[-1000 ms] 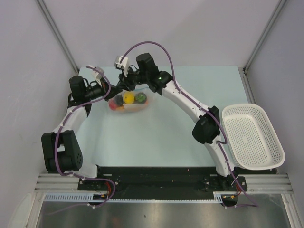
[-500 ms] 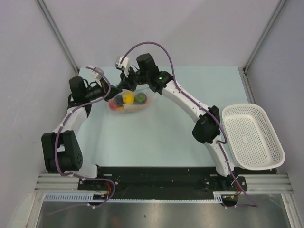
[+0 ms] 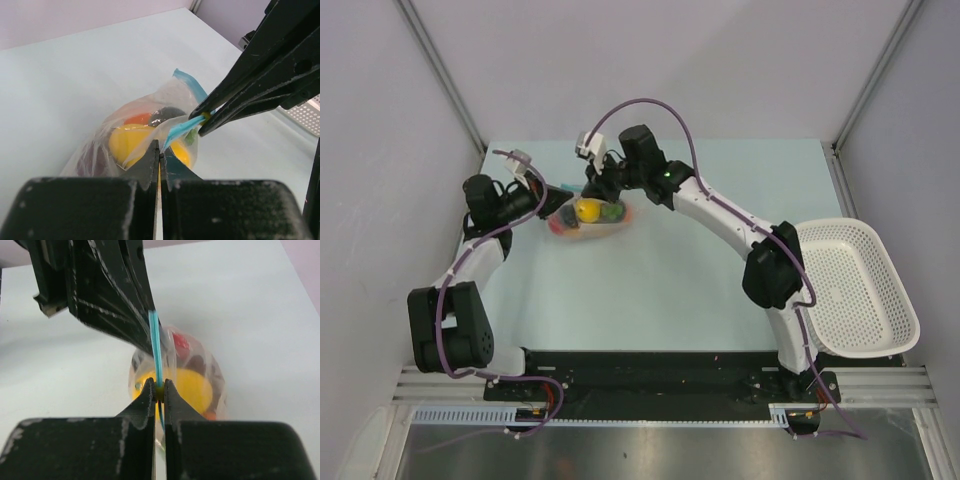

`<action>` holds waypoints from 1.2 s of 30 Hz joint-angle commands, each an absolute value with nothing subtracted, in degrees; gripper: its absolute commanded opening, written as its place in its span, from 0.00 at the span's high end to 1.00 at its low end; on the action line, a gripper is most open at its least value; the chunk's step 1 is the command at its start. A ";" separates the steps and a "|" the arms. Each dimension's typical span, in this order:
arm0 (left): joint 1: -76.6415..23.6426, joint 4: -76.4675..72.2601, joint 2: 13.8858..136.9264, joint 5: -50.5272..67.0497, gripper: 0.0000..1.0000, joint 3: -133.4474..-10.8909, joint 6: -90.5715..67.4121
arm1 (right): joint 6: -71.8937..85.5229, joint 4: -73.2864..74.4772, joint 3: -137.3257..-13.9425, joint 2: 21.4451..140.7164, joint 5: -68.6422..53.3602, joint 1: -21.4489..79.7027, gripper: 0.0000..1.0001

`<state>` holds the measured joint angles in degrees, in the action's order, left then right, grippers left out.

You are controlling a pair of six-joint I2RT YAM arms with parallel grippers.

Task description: Open the zip-top bag and remove the fake food

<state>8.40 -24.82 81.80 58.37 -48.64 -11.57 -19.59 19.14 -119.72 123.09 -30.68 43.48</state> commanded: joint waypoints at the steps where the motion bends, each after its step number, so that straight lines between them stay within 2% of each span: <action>1: 11.60 -29.44 78.49 51.16 1.00 -48.60 -12.04 | -20.21 20.39 -114.80 115.94 -28.30 39.20 1.00; 13: 13.89 -30.14 78.31 45.70 1.00 -48.60 -15.82 | -13.64 14.76 -87.39 101.79 -22.07 30.85 0.99; 16: 13.89 -29.45 78.84 45.70 1.00 -49.30 -16.17 | -7.76 17.56 -85.35 100.73 -22.15 29.89 0.97; 17: 13.89 -29.01 79.01 46.31 1.00 -49.57 -15.65 | -7.04 18.80 -85.08 100.20 -22.32 29.88 0.92; 20: 13.80 -26.29 79.10 46.14 1.00 -51.06 -14.07 | -6.07 21.97 -83.85 98.27 -23.64 31.10 0.86; 27: 13.89 -22.33 78.84 46.31 1.00 -52.73 -12.39 | -5.71 28.21 -78.67 93.62 -21.18 30.41 0.85; 28: 13.89 -22.24 78.92 46.67 1.00 -52.91 -12.39 | -5.71 28.65 -78.31 92.99 -20.83 30.41 0.80; 29: 13.80 -22.24 79.01 46.93 1.00 -53.08 -12.65 | -5.80 28.65 -78.31 92.29 -20.83 30.32 0.68; 32: 13.54 -22.41 79.28 48.25 1.00 -53.09 -12.75 | -3.96 24.71 -78.40 89.13 -20.91 31.11 0.38; 35: 13.27 -22.06 79.28 49.74 1.00 -53.00 -12.22 | -1.94 18.30 -78.92 87.28 -20.92 33.13 0.25; 36: 13.10 -21.63 79.10 49.83 1.00 -52.74 -11.87 | -1.85 16.54 -79.27 87.54 -20.31 33.83 0.24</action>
